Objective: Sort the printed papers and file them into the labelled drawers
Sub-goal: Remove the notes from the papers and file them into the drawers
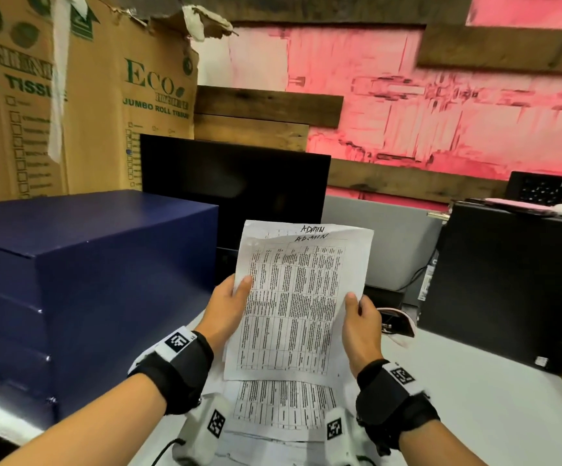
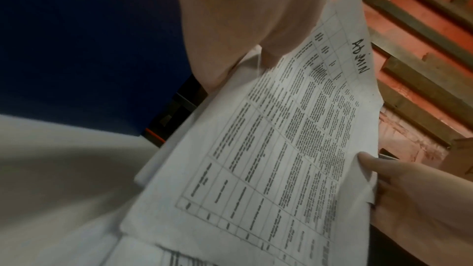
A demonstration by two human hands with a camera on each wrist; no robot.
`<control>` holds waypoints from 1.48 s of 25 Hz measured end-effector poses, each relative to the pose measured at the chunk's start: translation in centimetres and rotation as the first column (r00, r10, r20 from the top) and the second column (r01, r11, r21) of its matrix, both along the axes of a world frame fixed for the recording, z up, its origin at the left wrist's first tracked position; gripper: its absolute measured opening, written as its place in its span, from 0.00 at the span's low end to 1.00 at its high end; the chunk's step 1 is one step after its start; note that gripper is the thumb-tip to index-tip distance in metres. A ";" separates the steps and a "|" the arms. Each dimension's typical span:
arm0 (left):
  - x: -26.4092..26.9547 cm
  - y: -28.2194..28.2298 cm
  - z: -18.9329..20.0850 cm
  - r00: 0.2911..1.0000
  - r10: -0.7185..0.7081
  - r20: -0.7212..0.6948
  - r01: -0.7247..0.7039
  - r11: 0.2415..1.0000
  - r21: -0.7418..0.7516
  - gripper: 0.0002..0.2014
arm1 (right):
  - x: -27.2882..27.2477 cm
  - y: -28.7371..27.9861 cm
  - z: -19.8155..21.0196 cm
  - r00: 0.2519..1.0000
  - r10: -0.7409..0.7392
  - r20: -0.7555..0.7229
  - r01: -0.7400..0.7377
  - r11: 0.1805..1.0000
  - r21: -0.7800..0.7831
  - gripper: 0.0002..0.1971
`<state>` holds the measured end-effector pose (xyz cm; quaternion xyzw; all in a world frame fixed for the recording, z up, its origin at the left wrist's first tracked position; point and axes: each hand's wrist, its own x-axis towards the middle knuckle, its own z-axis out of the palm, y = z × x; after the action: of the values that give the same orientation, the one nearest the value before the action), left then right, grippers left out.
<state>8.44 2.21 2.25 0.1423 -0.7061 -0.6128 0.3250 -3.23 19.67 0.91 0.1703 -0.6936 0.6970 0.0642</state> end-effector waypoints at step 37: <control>26.7 -15.6 2.7 0.729 0.683 0.049 -0.654 0.715 -0.247 0.11 | 14.5 -14.6 5.1 0.846 0.485 -0.223 -0.487 0.872 0.049 0.08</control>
<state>35.14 -13.42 5.00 0.3941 -0.6883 -0.3631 0.4889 11.30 5.11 5.97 0.4187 -0.6126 0.6695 -0.0344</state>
